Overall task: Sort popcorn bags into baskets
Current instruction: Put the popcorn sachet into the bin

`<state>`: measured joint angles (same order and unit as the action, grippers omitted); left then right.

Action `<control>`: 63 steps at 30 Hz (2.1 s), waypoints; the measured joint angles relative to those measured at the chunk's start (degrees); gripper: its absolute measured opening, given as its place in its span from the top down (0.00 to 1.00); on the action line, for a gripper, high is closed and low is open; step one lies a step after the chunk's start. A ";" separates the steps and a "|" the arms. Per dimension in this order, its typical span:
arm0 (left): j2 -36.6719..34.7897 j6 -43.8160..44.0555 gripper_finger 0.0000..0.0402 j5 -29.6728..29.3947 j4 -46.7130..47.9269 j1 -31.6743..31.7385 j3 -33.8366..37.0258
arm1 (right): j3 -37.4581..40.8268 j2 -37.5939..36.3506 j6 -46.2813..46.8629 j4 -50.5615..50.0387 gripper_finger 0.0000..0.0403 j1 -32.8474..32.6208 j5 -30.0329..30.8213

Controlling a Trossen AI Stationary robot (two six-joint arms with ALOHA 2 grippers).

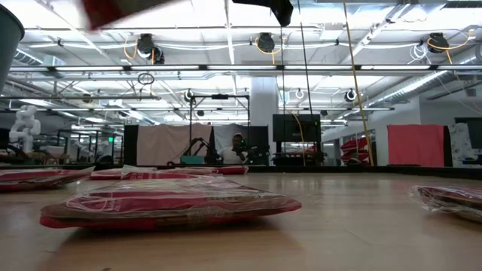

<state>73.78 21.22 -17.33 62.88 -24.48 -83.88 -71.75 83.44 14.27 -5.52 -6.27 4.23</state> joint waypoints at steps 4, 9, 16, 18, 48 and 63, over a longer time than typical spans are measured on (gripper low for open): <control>-1.73 9.34 0.95 2.17 4.10 -8.68 0.00 | 0.00 0.00 5.45 -0.36 0.67 -0.60 0.15; -1.36 20.46 0.95 2.31 5.26 -20.27 0.00 | 0.00 0.00 13.88 -2.64 0.67 -0.64 0.14; 2.58 32.88 0.95 3.76 8.82 -31.00 0.00 | 0.00 0.00 20.51 -8.61 0.68 -0.64 -0.04; 4.51 34.67 0.94 5.18 10.44 -32.61 0.00 | 0.00 0.00 21.48 -10.24 0.68 -0.89 -0.05; 27.36 39.13 0.92 3.27 13.55 -34.16 0.02 | 0.00 0.02 25.14 -12.45 0.68 -1.74 -1.65; 28.70 46.53 0.59 4.23 9.49 -37.75 0.02 | 0.00 0.02 23.65 -12.31 0.68 -1.70 -1.58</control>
<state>102.48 67.75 -13.10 72.37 -62.23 -83.85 -71.75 83.46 37.93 -17.82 -7.98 2.65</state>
